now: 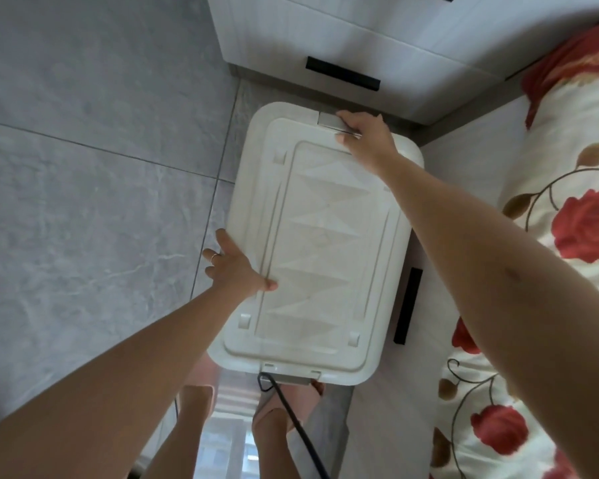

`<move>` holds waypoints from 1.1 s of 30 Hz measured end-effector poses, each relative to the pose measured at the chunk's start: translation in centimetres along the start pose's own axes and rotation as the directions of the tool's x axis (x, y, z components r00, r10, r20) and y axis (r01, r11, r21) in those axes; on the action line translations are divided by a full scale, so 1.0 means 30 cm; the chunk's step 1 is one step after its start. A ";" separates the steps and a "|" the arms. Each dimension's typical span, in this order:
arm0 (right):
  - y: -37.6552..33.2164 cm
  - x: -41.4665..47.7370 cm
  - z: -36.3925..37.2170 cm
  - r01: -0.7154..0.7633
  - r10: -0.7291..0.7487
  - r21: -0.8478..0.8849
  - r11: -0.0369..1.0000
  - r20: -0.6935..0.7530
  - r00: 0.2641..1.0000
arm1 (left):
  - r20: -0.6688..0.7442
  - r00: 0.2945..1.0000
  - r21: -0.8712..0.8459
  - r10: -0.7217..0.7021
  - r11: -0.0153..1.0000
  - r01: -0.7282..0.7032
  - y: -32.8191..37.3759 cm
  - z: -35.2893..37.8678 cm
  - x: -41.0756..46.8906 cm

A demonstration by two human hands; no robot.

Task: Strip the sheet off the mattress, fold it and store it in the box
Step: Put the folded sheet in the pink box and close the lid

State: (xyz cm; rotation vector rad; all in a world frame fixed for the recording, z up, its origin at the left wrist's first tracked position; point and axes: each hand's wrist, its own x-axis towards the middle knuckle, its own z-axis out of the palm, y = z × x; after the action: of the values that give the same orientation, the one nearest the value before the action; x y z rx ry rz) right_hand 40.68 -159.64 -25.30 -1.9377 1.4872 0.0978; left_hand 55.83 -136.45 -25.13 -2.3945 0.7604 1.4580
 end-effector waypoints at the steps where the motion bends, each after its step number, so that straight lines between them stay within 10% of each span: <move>1: 0.002 -0.001 0.001 -0.005 0.005 0.007 1.000 -0.008 1.000 | 0.002 1.000 0.002 -0.001 1.000 0.001 0.000 0.002 -0.001; 8: -0.031 -0.010 0.016 -0.177 0.198 0.272 0.946 -0.053 0.979 | -0.018 1.000 -0.040 0.004 0.999 -0.004 -0.011 0.014 0.002; 14: -0.130 -0.222 0.063 -0.290 0.556 0.706 0.646 -0.174 0.813 | -0.114 0.987 -0.118 0.109 0.985 -0.123 -0.039 0.012 -0.001; 18: -0.128 -0.578 0.183 -0.377 0.651 0.700 0.606 -0.164 0.742 | -0.097 0.989 -0.088 0.109 0.989 -0.118 -0.035 0.007 -0.040; 25: -0.040 -1.086 0.428 -0.559 0.956 0.790 0.251 -0.113 0.270 | -0.114 0.957 0.025 0.267 0.964 -0.266 -0.108 0.128 -0.209; 28: -0.019 -1.131 0.516 -0.652 0.946 0.742 -0.156 0.302 0.118 | -0.025 0.943 0.238 0.331 0.919 -0.316 -0.184 0.173 -0.248; 33: -0.040 -1.125 0.623 -0.494 0.624 0.740 -0.456 0.662 0.416 | -0.054 0.882 0.333 0.468 0.841 -0.426 -0.257 0.162 -0.216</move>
State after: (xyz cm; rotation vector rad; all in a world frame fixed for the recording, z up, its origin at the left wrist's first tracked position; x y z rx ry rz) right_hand 36.41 -121.31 -23.95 0.3339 1.6985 -0.4863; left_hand 53.95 -125.80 -22.26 -2.1686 1.5493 1.2033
